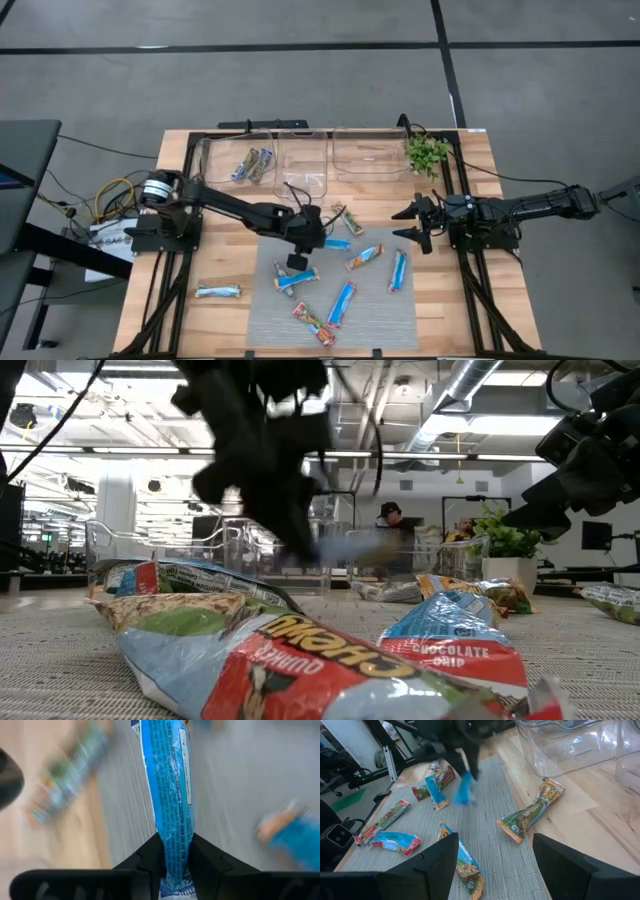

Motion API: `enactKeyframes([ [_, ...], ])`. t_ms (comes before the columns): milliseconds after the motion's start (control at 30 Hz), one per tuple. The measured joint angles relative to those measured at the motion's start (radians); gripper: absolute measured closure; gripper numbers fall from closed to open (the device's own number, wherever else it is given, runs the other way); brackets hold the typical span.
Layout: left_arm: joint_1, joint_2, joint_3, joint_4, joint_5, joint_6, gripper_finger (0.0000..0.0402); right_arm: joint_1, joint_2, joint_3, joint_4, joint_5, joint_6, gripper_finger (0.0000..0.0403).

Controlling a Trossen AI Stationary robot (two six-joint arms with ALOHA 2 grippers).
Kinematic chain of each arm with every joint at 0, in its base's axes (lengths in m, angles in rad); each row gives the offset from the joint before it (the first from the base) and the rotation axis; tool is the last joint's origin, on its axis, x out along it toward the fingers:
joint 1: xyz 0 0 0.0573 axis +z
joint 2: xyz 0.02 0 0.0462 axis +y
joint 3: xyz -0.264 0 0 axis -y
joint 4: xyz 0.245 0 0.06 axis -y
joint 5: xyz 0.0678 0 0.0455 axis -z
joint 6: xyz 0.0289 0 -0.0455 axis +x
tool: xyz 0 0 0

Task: Pick and place Granola Bars by type
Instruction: Put the blue granola bar into the left transparent bin

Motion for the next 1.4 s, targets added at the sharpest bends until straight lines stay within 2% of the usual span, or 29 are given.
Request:
enactKeyframes([
  [167,0.000,-0.105,0.041,0.062,0.018,-0.072,0.0323,0.000,0.000,0.000,0.000,0.000,0.000,0.0154],
  [500,0.006,-0.317,0.074,0.312,0.109,-0.208,0.0323,0.000,0.000,0.000,0.002,0.000,0.000,0.0154],
  [867,0.033,-0.362,0.073,0.209,0.147,-0.217,0.0325,0.000,0.000,0.000,0.003,0.000,0.000,0.0154],
  [1067,0.138,-0.362,0.073,0.127,0.136,-0.246,0.0325,0.000,0.000,0.000,0.003,0.000,0.000,0.0154],
  [1400,0.433,-0.362,0.073,0.103,0.134,-0.272,0.0325,0.000,0.000,0.000,0.004,0.000,0.000,0.0154],
])
